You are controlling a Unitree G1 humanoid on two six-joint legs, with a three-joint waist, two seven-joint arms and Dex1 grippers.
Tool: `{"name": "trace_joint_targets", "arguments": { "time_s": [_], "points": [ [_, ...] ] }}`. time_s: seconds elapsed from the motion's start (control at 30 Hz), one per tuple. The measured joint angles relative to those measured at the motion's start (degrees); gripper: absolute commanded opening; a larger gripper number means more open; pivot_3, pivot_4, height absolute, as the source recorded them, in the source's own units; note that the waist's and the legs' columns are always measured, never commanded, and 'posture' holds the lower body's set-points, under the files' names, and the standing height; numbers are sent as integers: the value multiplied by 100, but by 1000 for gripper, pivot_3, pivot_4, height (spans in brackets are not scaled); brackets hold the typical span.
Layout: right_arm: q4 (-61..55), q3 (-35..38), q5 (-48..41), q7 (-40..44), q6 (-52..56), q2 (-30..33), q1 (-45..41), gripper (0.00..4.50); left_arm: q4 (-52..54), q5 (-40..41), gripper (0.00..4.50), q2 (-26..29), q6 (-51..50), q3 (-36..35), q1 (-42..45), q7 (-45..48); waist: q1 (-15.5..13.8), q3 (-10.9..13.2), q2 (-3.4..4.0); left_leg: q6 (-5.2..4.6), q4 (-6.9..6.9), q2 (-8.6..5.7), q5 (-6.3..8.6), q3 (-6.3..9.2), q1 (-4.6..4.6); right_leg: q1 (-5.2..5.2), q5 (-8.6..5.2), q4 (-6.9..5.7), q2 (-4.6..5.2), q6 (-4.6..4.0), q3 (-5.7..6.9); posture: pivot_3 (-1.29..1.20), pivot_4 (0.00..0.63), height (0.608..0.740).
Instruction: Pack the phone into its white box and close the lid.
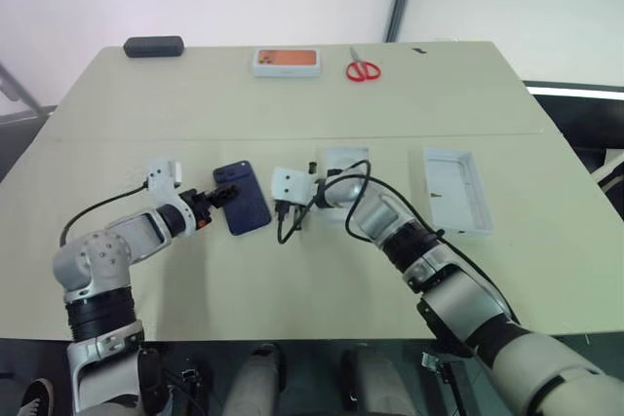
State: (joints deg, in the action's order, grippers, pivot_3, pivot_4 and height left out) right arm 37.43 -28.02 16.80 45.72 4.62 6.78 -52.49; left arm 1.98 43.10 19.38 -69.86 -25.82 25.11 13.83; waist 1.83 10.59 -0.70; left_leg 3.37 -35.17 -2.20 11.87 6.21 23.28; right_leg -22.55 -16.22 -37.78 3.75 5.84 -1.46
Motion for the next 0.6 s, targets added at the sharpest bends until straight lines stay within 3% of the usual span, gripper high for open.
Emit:
{"name": "trace_joint_targets", "arguments": {
  "time_s": [0.6],
  "points": [
    [-23, 34, 43, 36, 0, 25, 26, 61, -392, 51, 4500, -419, -500, -128, 558, -142, -108, -9, -1, 0, -1, -5, 0, 3, -2, 12, 0, 13, 3, 1, 6, 0, 150, 740]
  ]
}}
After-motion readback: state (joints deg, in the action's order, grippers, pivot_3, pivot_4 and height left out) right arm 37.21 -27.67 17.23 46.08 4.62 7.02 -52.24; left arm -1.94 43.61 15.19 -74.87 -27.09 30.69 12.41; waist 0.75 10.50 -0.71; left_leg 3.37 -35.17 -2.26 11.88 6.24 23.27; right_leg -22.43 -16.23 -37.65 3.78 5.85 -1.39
